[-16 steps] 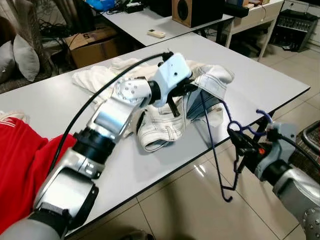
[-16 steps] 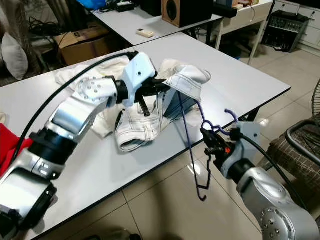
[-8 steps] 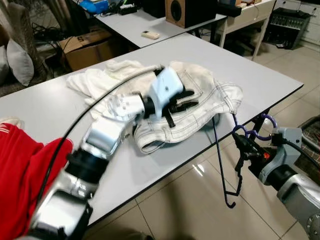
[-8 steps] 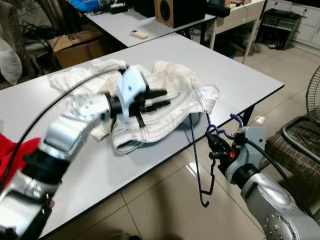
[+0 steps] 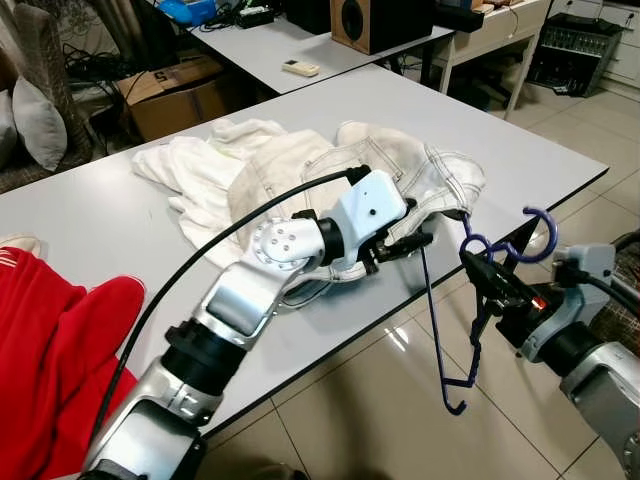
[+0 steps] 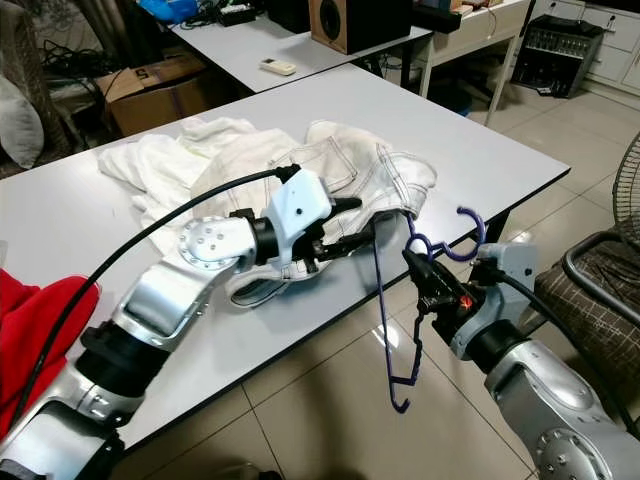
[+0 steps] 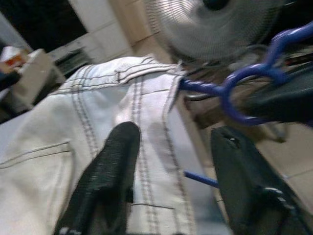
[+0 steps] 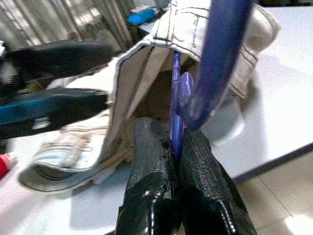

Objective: Hang hanger

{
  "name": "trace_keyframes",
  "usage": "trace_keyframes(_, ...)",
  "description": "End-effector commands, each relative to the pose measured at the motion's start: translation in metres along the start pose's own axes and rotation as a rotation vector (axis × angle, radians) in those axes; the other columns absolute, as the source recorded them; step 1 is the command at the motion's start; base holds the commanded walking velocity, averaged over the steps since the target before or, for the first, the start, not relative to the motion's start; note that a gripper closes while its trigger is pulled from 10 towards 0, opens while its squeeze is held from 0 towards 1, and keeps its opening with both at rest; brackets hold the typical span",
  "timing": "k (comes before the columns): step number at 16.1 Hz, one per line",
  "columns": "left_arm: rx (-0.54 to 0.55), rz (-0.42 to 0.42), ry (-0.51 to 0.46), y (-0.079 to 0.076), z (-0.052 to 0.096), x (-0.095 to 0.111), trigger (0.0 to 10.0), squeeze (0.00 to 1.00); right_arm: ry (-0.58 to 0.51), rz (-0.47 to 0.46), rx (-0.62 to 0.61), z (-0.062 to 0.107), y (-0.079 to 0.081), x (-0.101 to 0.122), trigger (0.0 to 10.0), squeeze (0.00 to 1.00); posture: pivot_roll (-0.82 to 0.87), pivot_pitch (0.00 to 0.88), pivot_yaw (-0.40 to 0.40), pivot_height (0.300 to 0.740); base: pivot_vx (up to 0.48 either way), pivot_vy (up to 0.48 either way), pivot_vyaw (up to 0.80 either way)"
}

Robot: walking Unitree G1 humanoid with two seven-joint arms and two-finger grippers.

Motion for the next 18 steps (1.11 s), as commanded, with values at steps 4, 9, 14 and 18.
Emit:
trace_keyframes(4, 0.107, 0.0, -0.001, 0.01, -0.008, -0.003, 10.0, 0.0, -0.066, 0.011, 0.098, 0.002, 0.014, 0.013, 10.0, 0.0, -0.09, 0.0, 0.117, 0.74, 0.0, 0.0, 0.0)
trace_keyframes(9, 0.236, 0.106, 0.067, 0.016, -0.019, -0.027, 4.7, 0.0, -0.08, 0.005, 0.121, 0.004, 0.017, 0.014, 10.0, 0.0, -0.1, 0.0, 0.124, 0.74, 0.0, 0.0, 0.0)
trace_keyframes(14, 0.374, 0.108, 0.081, 0.044, -0.004, -0.038, 0.0, 0.0, -0.072, 0.0, 0.106, 0.008, 0.015, 0.011, 10.0, 0.0, -0.1, 0.0, 0.128, 0.74, 0.0, 0.0, 0.0)
trace_keyframes(18, 0.457, 0.055, 0.086, 0.07, 0.013, -0.042, 0.0, 0.0, -0.069, 0.008, 0.085, 0.01, 0.011, 0.011, 10.0, 0.0, -0.09, 0.0, 0.128, 0.74, 0.0, 0.0, 0.0)
Point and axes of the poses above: a point about 5 cm out from each wrist's last joint towards the gripper, its own z axis pointing back from the gripper into the wrist, its own x axis along the axis of the wrist's last joint, y = z × x, the point moved 3 cm from there along -z, pointing out of the wrist towards the gripper, and after that the axes turned 3 degrees about z, right-handed, at the moved point
